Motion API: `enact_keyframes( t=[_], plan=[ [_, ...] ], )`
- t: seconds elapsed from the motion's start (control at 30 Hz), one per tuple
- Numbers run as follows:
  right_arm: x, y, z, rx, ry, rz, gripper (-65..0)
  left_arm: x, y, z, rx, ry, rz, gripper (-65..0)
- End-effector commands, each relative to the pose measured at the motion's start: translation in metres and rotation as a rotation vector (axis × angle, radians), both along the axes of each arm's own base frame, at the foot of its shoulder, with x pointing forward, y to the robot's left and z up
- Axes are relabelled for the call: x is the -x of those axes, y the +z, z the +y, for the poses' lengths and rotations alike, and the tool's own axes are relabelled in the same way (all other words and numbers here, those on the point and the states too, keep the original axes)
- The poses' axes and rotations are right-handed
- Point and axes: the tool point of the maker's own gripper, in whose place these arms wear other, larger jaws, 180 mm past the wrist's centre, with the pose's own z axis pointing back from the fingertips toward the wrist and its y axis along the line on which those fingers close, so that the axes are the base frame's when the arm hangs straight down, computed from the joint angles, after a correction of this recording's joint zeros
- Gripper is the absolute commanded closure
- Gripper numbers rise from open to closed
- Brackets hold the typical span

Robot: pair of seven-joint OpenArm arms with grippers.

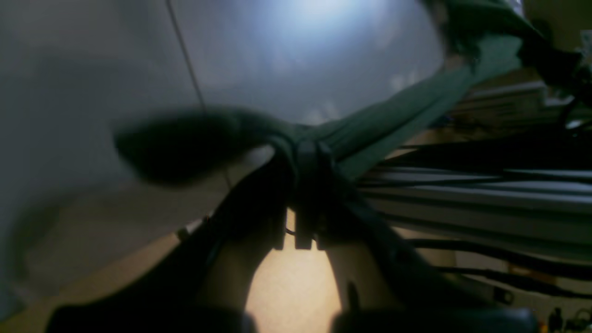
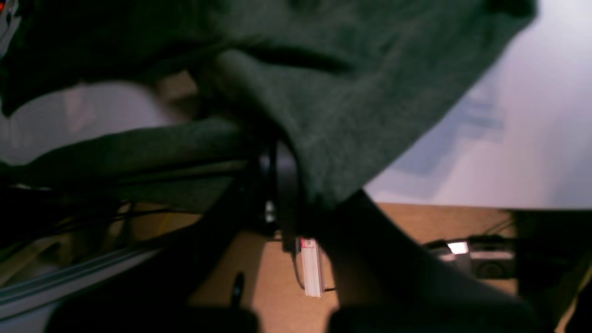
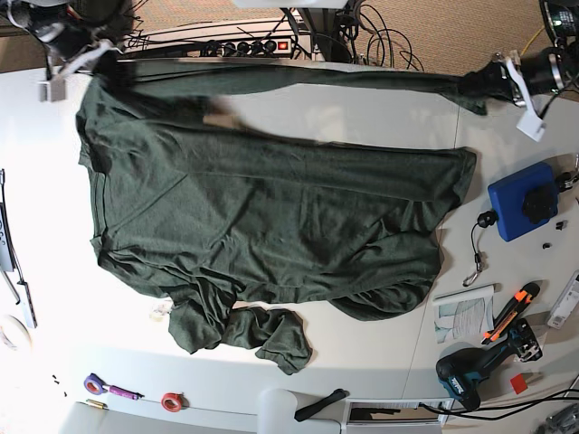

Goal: Layout the t-shirt on the table in an organized manner, then fold the t-shirt properly
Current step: 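Grasp the sleeve end with the left gripper and drag it outward, then hold the sleeve with the left gripper and lay it along the collar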

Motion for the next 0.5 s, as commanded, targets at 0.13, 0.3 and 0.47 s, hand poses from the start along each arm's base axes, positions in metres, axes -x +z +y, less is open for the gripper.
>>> enact_keyframes(
  t=[0.13, 0.3, 0.47],
  plan=[
    [0.014, 0.015, -0.029, 0.094, -0.066, -0.001, 0.0, -0.005, 0.024, 0.019, -0.090, -0.004, -0.074, 0.0],
    [0.028, 0.016, -0.037, 0.114, -0.090, 0.029, 0.0, -0.005, 0.033, 0.023, -0.117, -0.001, -0.102, 0.0],
    [0.033, 0.015, -0.037, 0.122, -0.074, 0.041, 0.0, -0.006, 0.034, 0.023, -0.119, -0.004, -0.107, 0.0]
  ],
)
